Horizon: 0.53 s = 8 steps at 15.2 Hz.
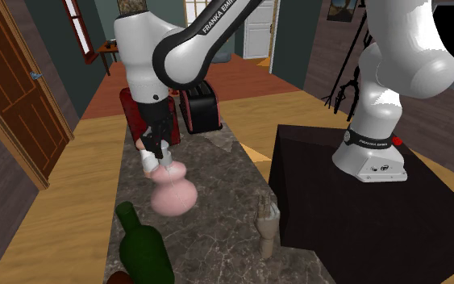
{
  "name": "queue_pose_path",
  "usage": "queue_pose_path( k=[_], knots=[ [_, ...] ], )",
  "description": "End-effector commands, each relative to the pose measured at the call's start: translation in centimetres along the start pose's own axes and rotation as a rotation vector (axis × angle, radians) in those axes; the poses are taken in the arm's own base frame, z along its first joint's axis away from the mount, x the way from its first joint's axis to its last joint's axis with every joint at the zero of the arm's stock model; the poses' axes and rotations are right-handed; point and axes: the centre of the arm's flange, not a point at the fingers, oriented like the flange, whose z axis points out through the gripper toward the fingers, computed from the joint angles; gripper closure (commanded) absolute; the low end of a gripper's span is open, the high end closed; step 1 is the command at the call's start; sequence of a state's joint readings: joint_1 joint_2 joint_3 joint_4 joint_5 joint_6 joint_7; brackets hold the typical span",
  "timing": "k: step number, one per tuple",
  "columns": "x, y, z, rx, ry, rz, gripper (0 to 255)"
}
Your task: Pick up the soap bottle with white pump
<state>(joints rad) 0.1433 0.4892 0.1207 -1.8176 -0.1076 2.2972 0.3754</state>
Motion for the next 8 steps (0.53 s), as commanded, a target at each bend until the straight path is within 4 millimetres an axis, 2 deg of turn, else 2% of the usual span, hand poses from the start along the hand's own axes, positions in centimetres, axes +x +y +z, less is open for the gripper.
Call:
queue_pose_path(
  k=[1,3,8],
  knots=[
    [0.0,0.0,0.0,0.0,0.0,0.0,255],
    [0.0,-0.1,0.0,0.0,0.0,0.0,255],
    [0.0,0.0,-2.6,0.0,0.0,0.0,255]
  ],
)
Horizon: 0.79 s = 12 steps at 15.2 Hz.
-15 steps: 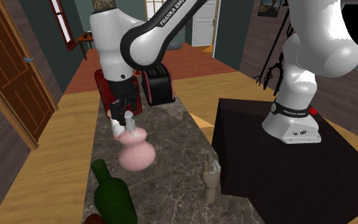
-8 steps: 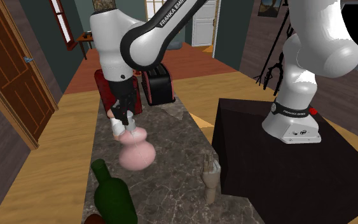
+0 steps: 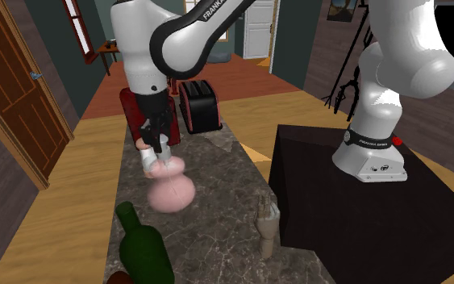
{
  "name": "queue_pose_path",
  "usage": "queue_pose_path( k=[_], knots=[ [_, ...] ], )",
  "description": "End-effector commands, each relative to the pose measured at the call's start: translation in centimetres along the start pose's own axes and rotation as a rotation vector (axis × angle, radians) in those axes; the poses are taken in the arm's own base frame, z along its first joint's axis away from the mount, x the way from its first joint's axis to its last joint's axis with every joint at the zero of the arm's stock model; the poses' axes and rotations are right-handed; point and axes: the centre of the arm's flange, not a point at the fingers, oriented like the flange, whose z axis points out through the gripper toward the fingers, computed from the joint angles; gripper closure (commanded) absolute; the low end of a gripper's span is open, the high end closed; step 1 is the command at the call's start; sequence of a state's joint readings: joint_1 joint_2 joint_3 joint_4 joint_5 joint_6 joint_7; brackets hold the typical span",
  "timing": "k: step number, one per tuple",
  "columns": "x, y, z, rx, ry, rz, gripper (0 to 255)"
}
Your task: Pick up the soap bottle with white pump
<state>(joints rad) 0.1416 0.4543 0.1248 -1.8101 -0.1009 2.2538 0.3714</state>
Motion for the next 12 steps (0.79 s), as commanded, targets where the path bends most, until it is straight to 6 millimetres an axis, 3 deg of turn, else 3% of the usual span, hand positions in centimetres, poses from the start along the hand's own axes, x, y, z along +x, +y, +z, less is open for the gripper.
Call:
queue_pose_path(
  k=[1,10,12],
  knots=[
    [0.1,0.0,-0.9,0.0,0.001,0.0,255],
    [0.1,0.1,-5.7,0.0,0.001,0.0,255],
    [0.1,0.1,-5.8,0.0,0.001,0.0,255]
  ],
)
